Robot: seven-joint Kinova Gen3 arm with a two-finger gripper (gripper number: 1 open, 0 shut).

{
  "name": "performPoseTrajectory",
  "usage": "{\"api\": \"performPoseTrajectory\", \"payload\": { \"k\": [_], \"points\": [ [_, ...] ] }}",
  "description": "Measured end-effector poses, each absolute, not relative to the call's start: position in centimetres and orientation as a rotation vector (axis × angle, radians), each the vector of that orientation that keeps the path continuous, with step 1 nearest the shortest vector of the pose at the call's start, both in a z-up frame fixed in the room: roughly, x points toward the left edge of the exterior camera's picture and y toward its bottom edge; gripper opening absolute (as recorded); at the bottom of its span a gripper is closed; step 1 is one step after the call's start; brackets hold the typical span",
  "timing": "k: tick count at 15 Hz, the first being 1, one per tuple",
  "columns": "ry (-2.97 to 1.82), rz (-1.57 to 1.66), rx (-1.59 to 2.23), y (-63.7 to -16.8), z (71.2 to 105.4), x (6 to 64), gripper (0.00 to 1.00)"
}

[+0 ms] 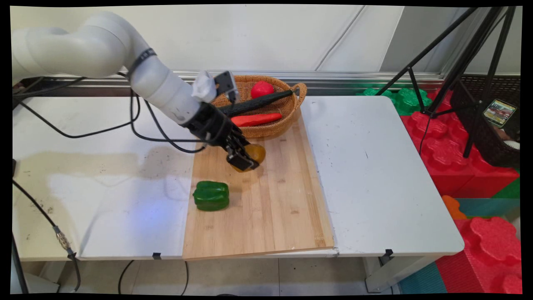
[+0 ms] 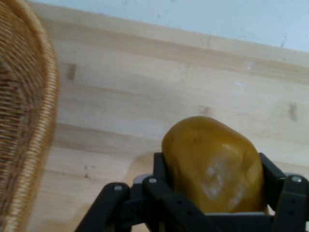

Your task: Place the picked object in the vegetable basket

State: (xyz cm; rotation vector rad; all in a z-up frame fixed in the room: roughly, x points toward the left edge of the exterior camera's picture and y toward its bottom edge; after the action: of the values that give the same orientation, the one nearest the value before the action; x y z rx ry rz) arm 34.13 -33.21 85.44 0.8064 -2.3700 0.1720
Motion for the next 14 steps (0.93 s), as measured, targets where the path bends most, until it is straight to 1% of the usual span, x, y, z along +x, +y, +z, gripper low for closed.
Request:
{"api": "performPoseTrajectory", "payload": {
  "k": [8,14],
  "points": [
    [-2.304,0.22,0.784,-32.2,90.5,39.3,0.0],
    [-2.274,0.312,0.819,-33.4,92.9,43.5,0.0]
  ]
}}
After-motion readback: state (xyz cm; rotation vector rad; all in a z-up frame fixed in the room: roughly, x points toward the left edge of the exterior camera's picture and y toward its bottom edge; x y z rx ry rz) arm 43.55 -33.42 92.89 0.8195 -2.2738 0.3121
